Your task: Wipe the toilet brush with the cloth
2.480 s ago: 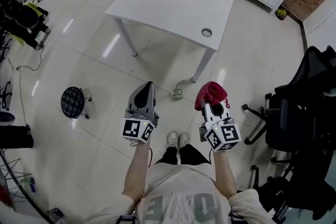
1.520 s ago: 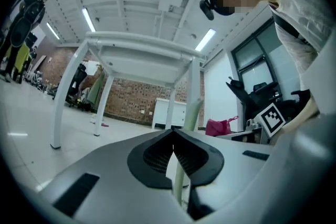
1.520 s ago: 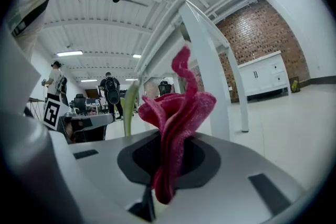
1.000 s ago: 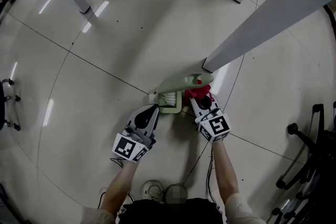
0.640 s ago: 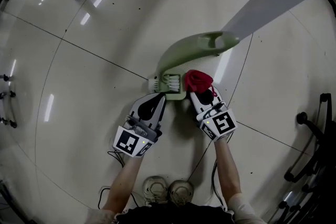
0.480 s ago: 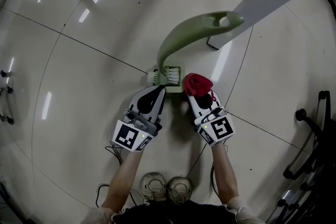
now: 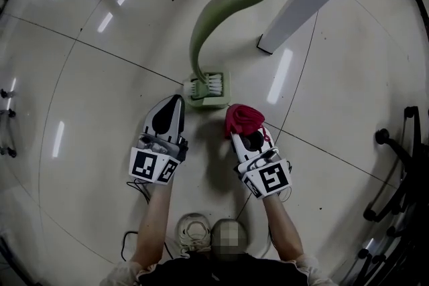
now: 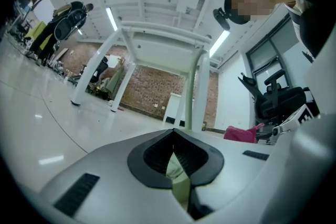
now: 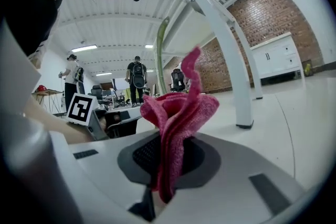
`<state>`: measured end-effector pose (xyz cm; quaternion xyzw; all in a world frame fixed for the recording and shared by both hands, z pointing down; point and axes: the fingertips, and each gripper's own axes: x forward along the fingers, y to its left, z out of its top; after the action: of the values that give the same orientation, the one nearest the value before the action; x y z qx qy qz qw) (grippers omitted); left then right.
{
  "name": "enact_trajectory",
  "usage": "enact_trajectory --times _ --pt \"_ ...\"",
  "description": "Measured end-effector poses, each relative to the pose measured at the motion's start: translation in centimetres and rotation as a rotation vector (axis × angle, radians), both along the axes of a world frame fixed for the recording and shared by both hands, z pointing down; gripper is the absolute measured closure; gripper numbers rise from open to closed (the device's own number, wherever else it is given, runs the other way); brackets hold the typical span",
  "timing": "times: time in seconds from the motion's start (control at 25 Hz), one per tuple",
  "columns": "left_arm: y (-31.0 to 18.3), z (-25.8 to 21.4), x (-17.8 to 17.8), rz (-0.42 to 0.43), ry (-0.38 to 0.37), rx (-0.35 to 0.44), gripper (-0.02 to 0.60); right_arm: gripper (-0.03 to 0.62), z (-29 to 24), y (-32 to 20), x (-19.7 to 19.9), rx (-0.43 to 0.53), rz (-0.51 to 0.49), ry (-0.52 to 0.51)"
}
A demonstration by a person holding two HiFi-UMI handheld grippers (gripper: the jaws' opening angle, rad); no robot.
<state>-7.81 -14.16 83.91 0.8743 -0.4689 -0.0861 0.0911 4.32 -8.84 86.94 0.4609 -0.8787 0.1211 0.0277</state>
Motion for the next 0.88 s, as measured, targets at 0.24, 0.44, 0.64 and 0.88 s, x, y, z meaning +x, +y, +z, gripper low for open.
enact_trajectory --times 0.24,0.44,0.64,0.88 --pt "0.0 -0.4 -1.9 -0.054 -0.013 0.008 0.577 0.562 1.7 -0.2 -7.9 0.071 -0.106 0.152" --pt "0.1 -0.3 -3.0 -0.071 -0.027 0.011 0.577 0.562 2.5 -2.2 -10.0 0.044 -0.064 0.167" --pt "0.2 0.1 -3.7 -0.077 -0.030 0.005 0.577 0.562 1.8 -2.4 -8.8 0.047 -0.024 0.157" --pt "0.2 -0.1 -2.7 -0.054 -0.031 0.006 0.577 0.562 0.4 -2.0 -4.6 0.124 0.061 0.143"
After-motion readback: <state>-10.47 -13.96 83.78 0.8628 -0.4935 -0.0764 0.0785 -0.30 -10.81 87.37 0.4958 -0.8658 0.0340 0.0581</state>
